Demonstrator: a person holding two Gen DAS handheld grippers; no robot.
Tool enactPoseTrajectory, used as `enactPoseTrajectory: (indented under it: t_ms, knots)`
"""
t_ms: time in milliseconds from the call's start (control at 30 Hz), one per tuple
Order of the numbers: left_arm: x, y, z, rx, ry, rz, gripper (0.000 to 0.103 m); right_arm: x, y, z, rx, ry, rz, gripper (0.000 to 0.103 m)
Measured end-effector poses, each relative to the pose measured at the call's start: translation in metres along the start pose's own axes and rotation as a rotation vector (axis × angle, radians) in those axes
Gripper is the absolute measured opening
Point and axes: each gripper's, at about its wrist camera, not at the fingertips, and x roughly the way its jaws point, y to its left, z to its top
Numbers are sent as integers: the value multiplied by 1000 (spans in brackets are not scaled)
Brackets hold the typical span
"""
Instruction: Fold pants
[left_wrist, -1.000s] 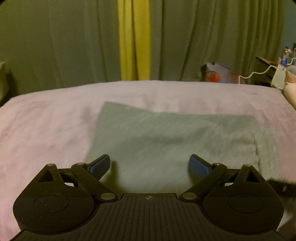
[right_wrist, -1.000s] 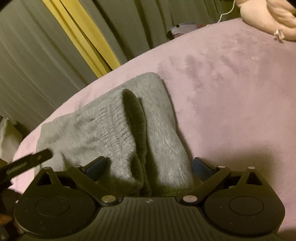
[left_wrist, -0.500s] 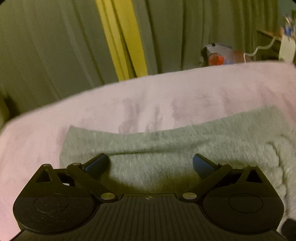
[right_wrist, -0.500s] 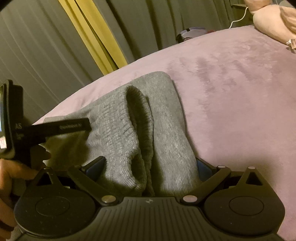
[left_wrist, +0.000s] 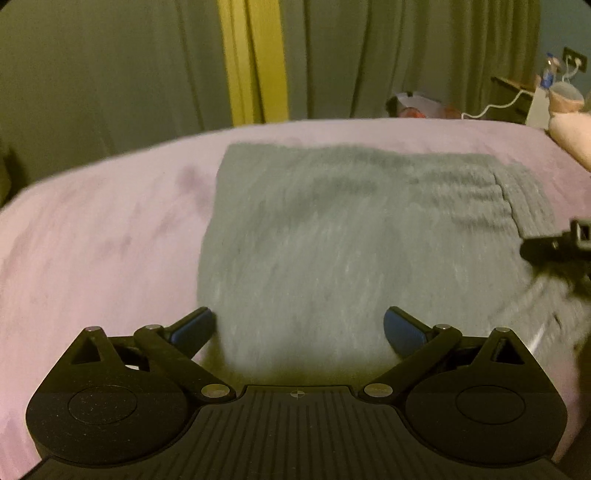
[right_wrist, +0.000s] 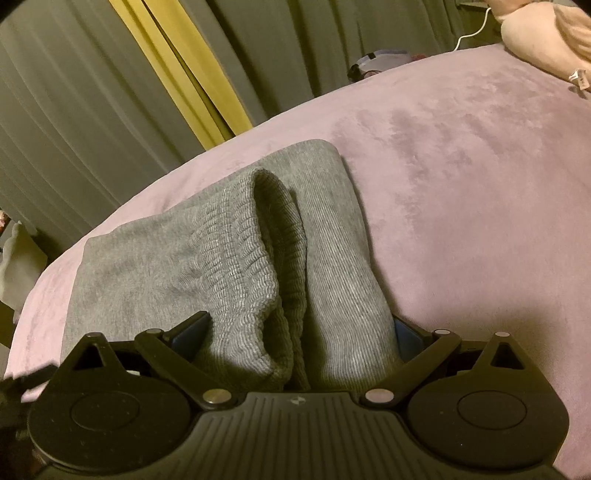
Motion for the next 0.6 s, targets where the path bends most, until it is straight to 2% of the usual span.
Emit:
enactPoseTrajectory:
  t_ms: [67, 133, 267, 367, 467, 600]
  knots:
    - [6, 10, -11, -64, 26, -33, 103, 1, 0, 0, 5, 6, 2, 99]
    - [11, 22, -12, -168, 50, -74, 103, 2, 0, 0, 11, 16, 6, 99]
    - [11, 34, -3, -220, 63, -84, 103, 2, -5, 1, 25, 24, 22, 99]
    - [17, 56, -4, -331, 90, -97, 102, 7, -13, 5, 52, 53, 57, 99]
    - [24, 77, -2, -442, 131, -162, 102, 11, -18, 10, 66, 86, 89, 99]
    - [37, 92, 0, -485, 133, -229, 102, 21, -27, 19, 71, 151, 150, 99]
